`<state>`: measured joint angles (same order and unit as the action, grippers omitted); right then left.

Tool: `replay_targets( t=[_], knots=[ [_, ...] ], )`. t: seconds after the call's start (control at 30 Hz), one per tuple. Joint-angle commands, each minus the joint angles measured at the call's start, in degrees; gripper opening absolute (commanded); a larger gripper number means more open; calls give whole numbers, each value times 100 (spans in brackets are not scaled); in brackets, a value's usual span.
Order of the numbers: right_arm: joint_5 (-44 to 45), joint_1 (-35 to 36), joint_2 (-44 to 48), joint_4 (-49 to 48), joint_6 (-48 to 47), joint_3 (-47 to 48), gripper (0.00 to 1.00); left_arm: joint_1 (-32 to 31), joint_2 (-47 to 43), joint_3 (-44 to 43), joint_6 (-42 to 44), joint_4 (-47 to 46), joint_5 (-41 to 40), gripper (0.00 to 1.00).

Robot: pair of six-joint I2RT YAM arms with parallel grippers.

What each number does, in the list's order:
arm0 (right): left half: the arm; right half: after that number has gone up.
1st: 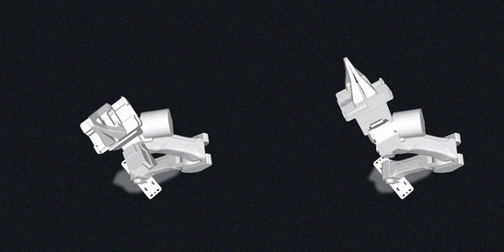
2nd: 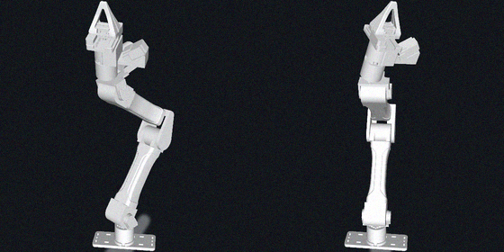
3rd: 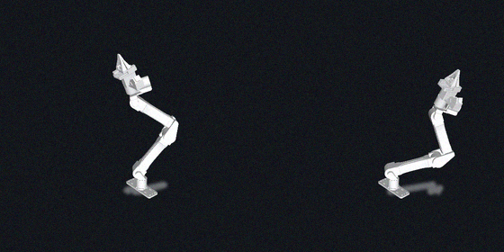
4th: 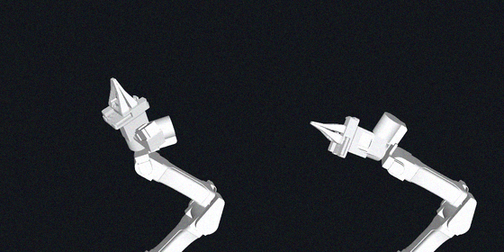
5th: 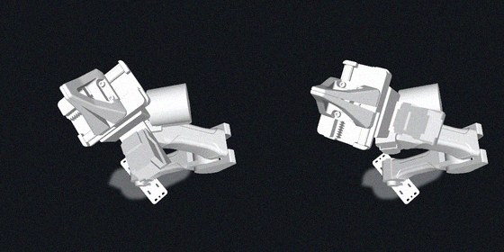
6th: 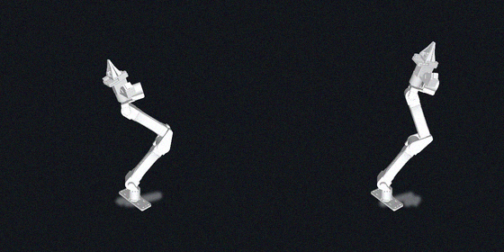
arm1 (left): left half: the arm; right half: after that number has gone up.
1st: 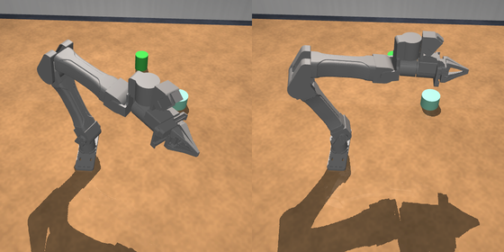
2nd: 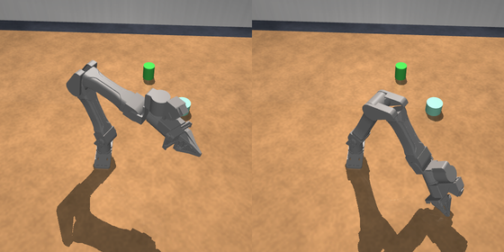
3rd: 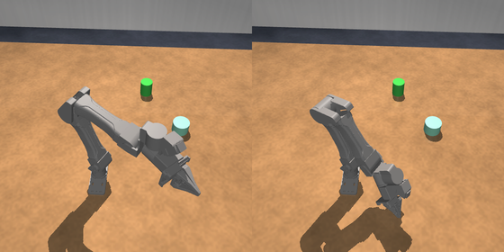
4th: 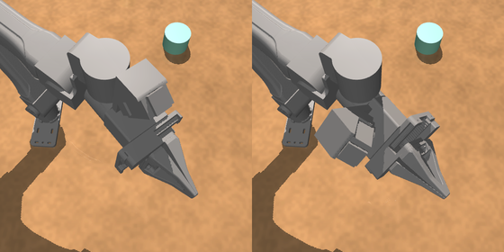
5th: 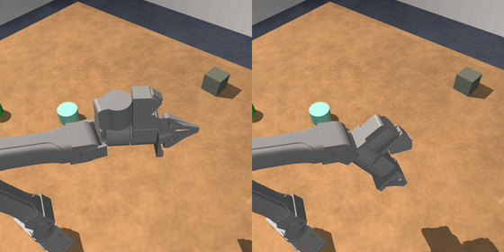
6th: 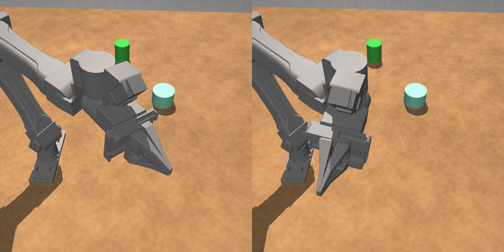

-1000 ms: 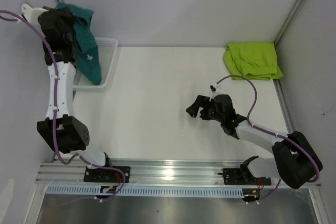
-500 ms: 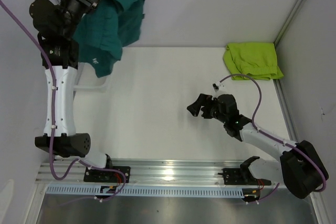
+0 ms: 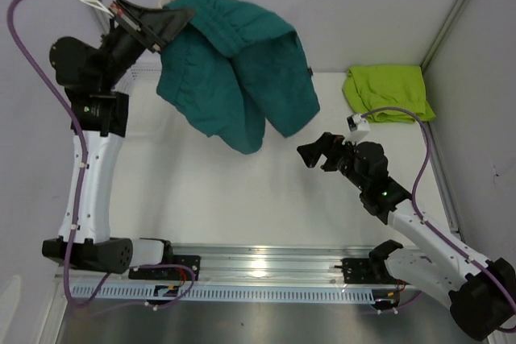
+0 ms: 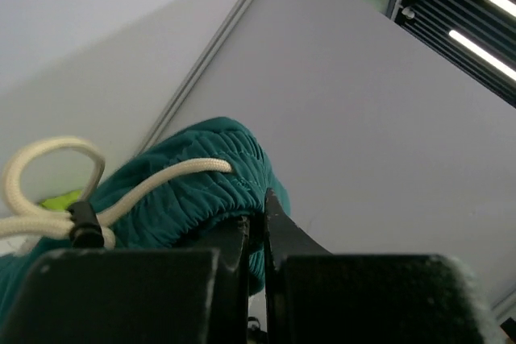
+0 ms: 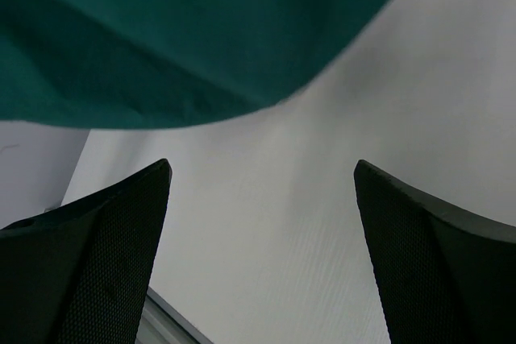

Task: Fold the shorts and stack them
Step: Move the shorts to the center of the board, then flatten the shorts out

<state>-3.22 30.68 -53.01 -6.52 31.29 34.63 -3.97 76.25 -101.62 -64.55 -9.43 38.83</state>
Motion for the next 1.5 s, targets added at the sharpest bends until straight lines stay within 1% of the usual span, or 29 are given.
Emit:
replay_targets(
  t=[0.0, 0.03, 0.13, 0.17, 0.2, 0.23, 0.27, 0.3, 0.33, 0.37, 0.4, 0.43, 0.47, 0.5, 0.53, 0.6, 0.63, 0.7, 0.73, 0.8, 0.83, 0.9, 0.93, 1.07, 1.1, 1.17, 1.27, 1.43, 1.47],
  knots=[
    [287, -236, 282, 308, -27, -79, 95, -209, -732, 1801, -58, -673, 152, 0],
    [296, -325, 405, 397, 43, -193, 95, -236, -1134, 2213, 4, -822, 47, 0],
    [244, -755, 616, 643, 272, -430, 95, -245, -1673, 4442, 250, -963, -129, 0],
    [269, -974, 652, 957, 325, -474, 94, -245, -1962, 5128, 233, -1077, -121, 0],
    [270, -1098, 661, 1038, 377, -518, 94, -245, -2060, 5135, 207, -1226, -121, 0],
    [217, -1212, 678, 1065, 448, -623, 94, -254, -2174, 6040, 198, -1367, -112, 0],
    [95, -1344, 644, 1048, 440, -685, 93, -254, -2393, 6284, 267, -1412, -95, 0],
    [-272, -1554, 608, 952, 440, -721, 92, -245, -2500, 6513, 355, -1360, -112, 0],
    [-397, -1608, 573, 934, 448, -765, 91, -245, -2623, 6985, 460, -1246, -147, 0],
    [-520, -1626, 468, 925, 535, -817, 91, -236, -2867, 7094, 714, -775, -295, 0],
    [-748, -1635, 407, 951, 588, -844, 91, -219, -3000, 7243, 847, -501, -401, 0],
    [-872, -1609, 345, 977, 650, -861, 90, -175, -3141, 7323, 979, -194, -542, 0],
    [-1064, -1591, 223, 952, 851, -940, 90, -122, -3421, 7358, 1189, 444, -848, 0],
    [-1197, -1548, 160, 864, 957, -1010, 89, -52, -3563, 7402, 1269, 729, -972, 0],
    [-1320, -1425, 99, 750, 1062, -1072, 88, 166, -3721, 7446, 1348, 958, -1069, 0],
    [-1251, -1232, -24, 705, 1335, -1143, 86, 413, -4185, 7543, 1454, 1616, -1184, 0],
    [-1216, -1118, -77, 479, 1371, -1143, 86, 806, -4371, 7587, 1472, 1759, -1185, 0],
    [-1067, -827, -261, 328, 1406, -1082, 85, 1028, -4740, 7719, 1533, 2232, -1254, 0],
    [-1005, -748, -340, 266, 1354, -1055, 84, 1177, -5064, 7719, 1577, 2400, -1316, 0],
    [-908, -589, -638, 64, 1109, -968, 81, 1319, -5277, 7596, 1709, 2952, -1474, 0],
    [-917, -563, -753, -32, 1038, -958, 81, 1467, -5374, 7483, 1753, 3060, -1449, 0],
    [-996, -571, -999, -410, 967, -950, 80, 1626, -5366, 7290, 1806, 3184, -1282, 0],
    [-1039, -572, -1287, -542, 967, -923, 80, 1775, -5288, 7271, 1797, 3176, -1012, 0],
    [-1452, -642, -2080, -1515, 1081, -827, 75, 1978, -5077, 7156, 1736, 2965, -403, 0],
    [-1488, -677, -2377, -1623, 1151, -774, 75, 1987, -5059, 7157, 1727, 2930, -359, 0],
    [-1672, -721, -2669, -1992, 1256, -581, 71, 1996, -5067, 7183, 1727, 2833, -262, 0],
    [-1910, -800, -3126, -2484, 1433, -326, 69, 1996, -5094, 7218, 1762, 2850, -236, 0],
    [-1866, -861, -3636, -2590, 1292, 175, 69, 1996, -5111, 7166, 1859, 2920, -227, 0],
    [-1936, -896, -3889, -2626, 1327, 323, 68, 1996, -5111, 7174, 1867, 2947, -227, 0]
  ],
)
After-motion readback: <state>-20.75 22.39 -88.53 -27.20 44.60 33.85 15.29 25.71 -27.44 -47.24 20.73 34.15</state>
